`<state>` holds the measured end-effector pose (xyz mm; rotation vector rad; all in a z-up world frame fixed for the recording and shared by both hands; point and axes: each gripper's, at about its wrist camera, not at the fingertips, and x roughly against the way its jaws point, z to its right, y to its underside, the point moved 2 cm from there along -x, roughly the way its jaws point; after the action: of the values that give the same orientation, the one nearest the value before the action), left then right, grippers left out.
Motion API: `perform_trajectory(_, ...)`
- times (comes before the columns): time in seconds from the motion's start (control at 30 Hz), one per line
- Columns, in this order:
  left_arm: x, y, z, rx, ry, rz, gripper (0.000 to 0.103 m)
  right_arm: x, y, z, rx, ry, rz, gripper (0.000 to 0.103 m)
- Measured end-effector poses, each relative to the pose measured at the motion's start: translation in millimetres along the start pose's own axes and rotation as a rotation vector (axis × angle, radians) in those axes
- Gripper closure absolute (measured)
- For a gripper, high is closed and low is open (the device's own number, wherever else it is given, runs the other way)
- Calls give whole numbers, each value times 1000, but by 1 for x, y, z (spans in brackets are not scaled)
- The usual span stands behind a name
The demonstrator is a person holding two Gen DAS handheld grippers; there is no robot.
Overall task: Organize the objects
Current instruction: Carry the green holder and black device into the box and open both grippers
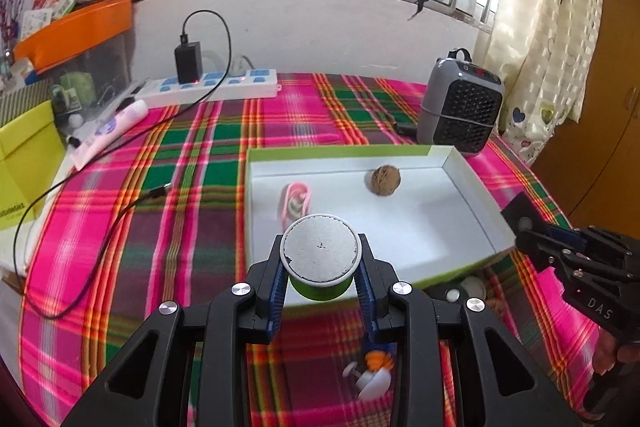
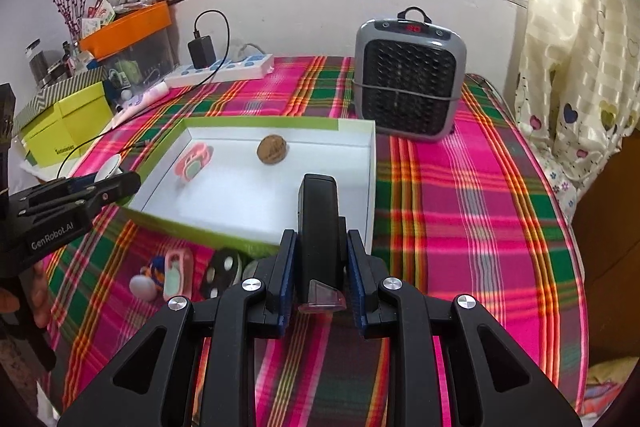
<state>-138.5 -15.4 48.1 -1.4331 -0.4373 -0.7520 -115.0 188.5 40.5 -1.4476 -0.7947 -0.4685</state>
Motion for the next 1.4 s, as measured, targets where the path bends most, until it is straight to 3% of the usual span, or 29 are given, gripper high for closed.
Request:
perform_trajectory(0.47, -48, -31, 15, -29, 22, -34, 74, -51, -34, 0, 9, 0, -54, 78)
perform_trajectory(0.9, -91, -39, 17, -1, 39, -99, 74, -90, -47, 3, 21, 33, -103, 78)
perform_trajectory(1.4, -113, -38, 21, -37, 30, -126, 74, -109, -47, 2, 32, 40, -121, 78)
